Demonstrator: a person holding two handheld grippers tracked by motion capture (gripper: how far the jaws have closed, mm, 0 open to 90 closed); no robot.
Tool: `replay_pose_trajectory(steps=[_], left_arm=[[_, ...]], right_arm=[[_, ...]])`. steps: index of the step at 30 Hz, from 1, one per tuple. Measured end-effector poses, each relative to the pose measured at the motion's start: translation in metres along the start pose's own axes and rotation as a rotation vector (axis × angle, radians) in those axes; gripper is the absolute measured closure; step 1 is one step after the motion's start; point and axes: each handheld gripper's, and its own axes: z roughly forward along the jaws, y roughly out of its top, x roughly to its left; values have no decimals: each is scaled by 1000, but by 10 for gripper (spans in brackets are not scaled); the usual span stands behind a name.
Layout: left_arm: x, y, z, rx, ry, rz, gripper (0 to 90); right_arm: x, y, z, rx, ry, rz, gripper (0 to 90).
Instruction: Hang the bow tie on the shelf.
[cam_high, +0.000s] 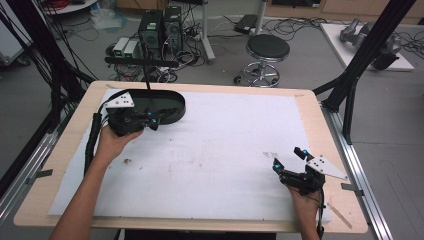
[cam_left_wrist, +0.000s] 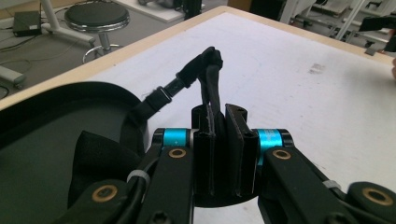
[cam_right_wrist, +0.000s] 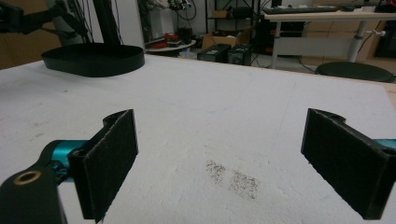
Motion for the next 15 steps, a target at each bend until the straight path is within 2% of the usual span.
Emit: replay_pose_trajectory(steps=[6, 8, 10, 15], left_arm=[[8, 24, 11, 9, -15, 28, 816], [9, 26, 12, 1, -13, 30, 816], [18, 33, 14, 9, -7, 21, 816], [27, 42, 14, -2, -2, 11, 816]], right_arm=[[0, 0, 0, 2, -2, -2, 101], [0, 0, 0, 5, 0, 1, 102], [1, 0, 0, 5, 1, 3, 102], [1, 0, 0, 3, 2, -1, 102]])
